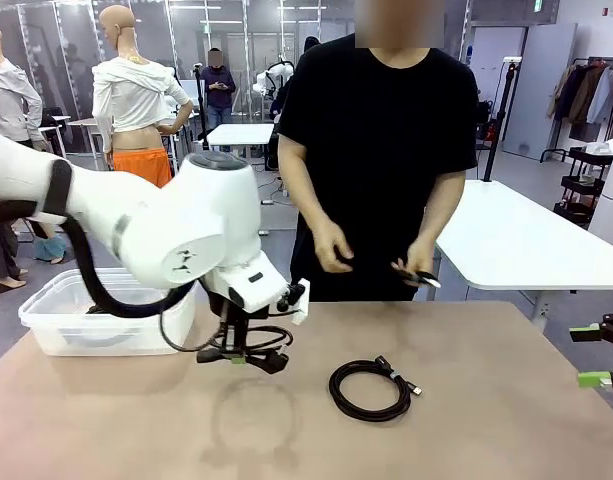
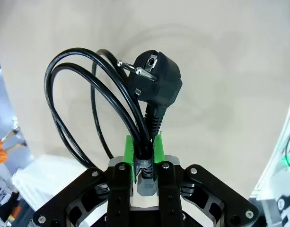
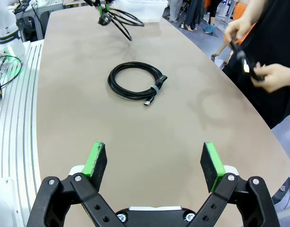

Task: Organize and store the cables.
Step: Place the Power Cable into the Organizing box.

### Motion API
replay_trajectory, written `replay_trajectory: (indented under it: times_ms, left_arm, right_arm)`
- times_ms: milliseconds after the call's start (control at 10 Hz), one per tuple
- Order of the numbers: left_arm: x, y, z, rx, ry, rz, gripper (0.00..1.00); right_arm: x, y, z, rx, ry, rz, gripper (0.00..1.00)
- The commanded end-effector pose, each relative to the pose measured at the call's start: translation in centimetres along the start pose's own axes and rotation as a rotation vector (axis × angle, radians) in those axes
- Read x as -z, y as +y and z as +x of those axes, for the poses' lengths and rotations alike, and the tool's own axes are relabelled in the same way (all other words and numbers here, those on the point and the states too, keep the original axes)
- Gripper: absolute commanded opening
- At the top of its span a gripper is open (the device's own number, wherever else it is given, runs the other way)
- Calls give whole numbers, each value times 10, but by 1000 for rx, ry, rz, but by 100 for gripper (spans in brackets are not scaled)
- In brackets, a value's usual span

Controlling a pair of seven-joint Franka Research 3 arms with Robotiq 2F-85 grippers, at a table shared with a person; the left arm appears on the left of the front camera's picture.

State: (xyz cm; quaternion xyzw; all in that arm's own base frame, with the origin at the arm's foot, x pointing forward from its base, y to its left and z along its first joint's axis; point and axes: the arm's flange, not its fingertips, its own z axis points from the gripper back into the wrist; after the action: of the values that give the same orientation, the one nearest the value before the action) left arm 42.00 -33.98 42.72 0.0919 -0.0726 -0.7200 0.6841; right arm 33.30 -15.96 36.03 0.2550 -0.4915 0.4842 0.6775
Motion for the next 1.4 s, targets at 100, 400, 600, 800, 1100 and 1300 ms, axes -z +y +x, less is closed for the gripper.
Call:
replay_trajectory:
  times_ms: [100, 400, 600, 800, 1100, 1300]
  left_arm:
    - [-25, -28, -32, 28, -54, 99, 0]
    - [-30, -23, -26, 6, -19, 94, 0]
    - [-30, -23, -26, 6, -19, 94, 0]
    - [-30, -23, -26, 6, -19, 94, 0]
    - [-60, -5, -72, 24, -53, 127, 18]
    - [-85, 25, -130, -55, -107, 184, 18]
  right_arm:
    - [0, -1, 3, -1, -10, -10, 100]
    - [0, -1, 3, -1, -10, -10, 100]
    - [0, -1, 3, -1, -10, -10, 100]
    - [0, -1, 3, -1, -10, -10, 100]
    - [0, -1, 3, -1, -10, -10, 100]
    - [0, -1, 3, -1, -10, -10, 100]
